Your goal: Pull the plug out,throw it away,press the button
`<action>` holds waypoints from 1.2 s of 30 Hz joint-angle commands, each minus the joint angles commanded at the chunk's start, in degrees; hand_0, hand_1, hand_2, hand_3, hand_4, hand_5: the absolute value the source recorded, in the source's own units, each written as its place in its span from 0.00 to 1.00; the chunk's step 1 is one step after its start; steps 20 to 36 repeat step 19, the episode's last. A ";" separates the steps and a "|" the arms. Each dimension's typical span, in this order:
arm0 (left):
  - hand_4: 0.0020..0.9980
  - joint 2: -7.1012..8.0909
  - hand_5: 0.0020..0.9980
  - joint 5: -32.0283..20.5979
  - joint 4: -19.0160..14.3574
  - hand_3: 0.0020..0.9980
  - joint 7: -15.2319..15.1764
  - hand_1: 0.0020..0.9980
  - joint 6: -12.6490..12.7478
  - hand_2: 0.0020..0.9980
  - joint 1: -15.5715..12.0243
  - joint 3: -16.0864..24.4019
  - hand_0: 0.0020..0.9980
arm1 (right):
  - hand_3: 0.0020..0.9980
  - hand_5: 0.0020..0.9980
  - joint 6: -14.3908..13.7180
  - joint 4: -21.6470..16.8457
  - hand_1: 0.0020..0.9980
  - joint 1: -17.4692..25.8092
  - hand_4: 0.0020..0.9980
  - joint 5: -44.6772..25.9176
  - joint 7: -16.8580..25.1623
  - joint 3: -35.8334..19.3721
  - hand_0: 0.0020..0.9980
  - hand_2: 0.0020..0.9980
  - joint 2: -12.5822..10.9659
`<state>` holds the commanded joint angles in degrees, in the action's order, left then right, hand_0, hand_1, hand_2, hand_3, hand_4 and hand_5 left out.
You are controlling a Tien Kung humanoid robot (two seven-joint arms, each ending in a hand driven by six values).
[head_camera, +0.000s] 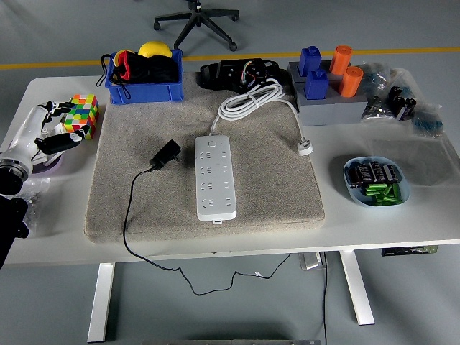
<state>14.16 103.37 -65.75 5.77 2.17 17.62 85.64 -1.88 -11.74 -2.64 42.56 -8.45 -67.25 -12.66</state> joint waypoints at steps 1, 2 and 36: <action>0.74 -0.09 0.25 0.02 0.10 0.79 0.01 0.86 -0.02 0.81 0.04 -0.06 0.87 | 0.62 0.51 -0.05 -0.06 0.67 -0.01 0.67 0.03 0.04 -0.03 0.75 0.66 -0.04; 0.74 -0.12 0.25 0.01 0.16 0.79 0.02 0.86 -0.03 0.81 0.06 -0.14 0.87 | 0.62 0.51 -0.10 -0.10 0.67 -0.02 0.67 0.03 0.09 -0.09 0.75 0.66 -0.06; 0.74 -0.45 0.25 -0.18 0.20 0.79 0.02 0.86 -0.07 0.81 0.45 -0.82 0.86 | 0.62 0.51 0.00 -0.12 0.67 0.11 0.67 -0.07 0.06 -0.10 0.75 0.66 -0.24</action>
